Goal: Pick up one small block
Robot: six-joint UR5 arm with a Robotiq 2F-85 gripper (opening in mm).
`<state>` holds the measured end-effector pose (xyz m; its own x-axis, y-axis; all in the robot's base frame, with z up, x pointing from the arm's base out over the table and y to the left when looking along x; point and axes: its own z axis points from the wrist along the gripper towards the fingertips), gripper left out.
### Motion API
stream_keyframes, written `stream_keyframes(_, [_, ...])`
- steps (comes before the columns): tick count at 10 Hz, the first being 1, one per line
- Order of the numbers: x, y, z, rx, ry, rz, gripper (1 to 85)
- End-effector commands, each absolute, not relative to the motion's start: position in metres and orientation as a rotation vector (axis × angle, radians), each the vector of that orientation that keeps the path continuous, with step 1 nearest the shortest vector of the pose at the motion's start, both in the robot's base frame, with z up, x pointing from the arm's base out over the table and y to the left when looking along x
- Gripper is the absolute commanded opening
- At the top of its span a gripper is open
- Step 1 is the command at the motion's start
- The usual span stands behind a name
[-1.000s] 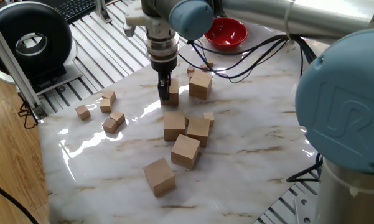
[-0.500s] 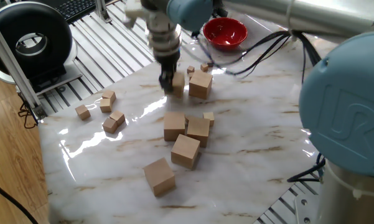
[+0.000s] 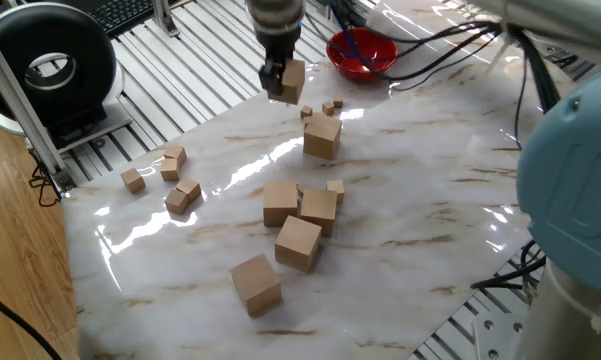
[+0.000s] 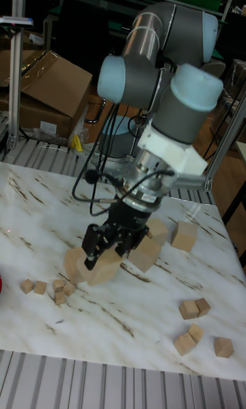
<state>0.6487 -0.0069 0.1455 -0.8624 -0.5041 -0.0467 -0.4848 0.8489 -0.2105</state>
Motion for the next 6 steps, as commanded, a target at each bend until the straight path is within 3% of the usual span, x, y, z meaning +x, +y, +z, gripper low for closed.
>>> stream_keyframes(1, [0.6314, 0.032, 0.1705, -0.543, 3.012, -0.06, 1.0])
stream_keyframes(6, [0.6334, 0.0297, 0.1666, -0.566, 3.014, -0.085, 1.0])
